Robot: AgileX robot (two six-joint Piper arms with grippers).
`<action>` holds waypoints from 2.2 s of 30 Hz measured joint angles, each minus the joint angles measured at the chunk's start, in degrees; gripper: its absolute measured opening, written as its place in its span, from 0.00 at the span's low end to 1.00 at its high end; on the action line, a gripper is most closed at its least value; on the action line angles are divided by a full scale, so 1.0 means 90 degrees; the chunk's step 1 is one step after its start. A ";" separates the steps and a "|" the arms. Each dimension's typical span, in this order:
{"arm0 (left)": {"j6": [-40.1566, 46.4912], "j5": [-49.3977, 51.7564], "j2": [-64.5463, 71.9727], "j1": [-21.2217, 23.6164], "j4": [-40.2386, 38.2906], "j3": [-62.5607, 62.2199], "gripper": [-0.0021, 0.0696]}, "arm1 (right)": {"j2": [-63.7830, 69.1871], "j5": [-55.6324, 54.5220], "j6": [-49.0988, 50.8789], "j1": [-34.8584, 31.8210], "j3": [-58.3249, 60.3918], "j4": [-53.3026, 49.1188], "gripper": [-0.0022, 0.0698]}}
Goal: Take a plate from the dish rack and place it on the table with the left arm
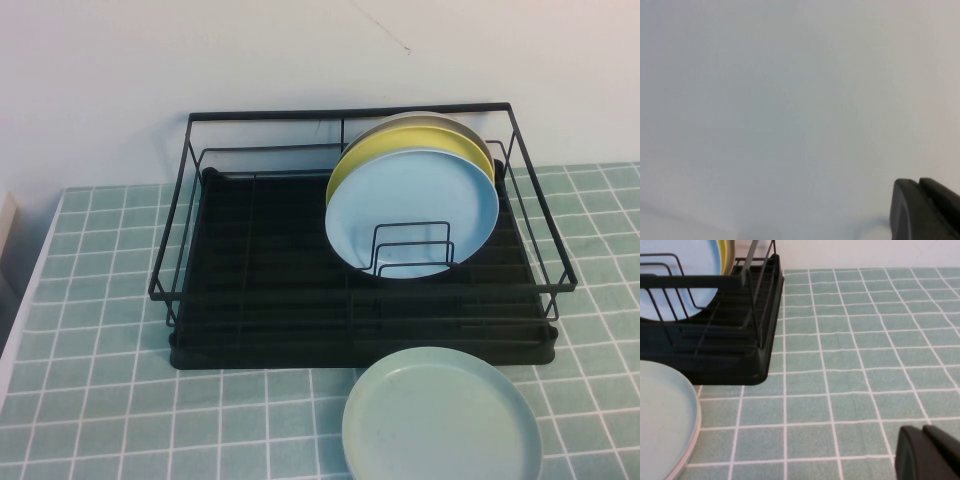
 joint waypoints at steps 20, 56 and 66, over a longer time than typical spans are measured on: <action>-0.3133 0.1140 0.0927 -0.0010 0.2980 -0.3305 0.03 | 0.0000 0.0000 0.0000 0.0000 0.0000 0.0000 0.03; 0.7405 0.5744 1.0357 -0.1659 -0.5714 -0.8222 0.46 | 0.0000 0.0000 0.0000 0.0000 0.0000 0.0000 0.03; 0.7220 0.5679 1.2072 -0.2627 -0.5085 -0.9924 0.52 | 0.0000 0.0000 0.0000 0.0000 0.0000 0.0000 0.03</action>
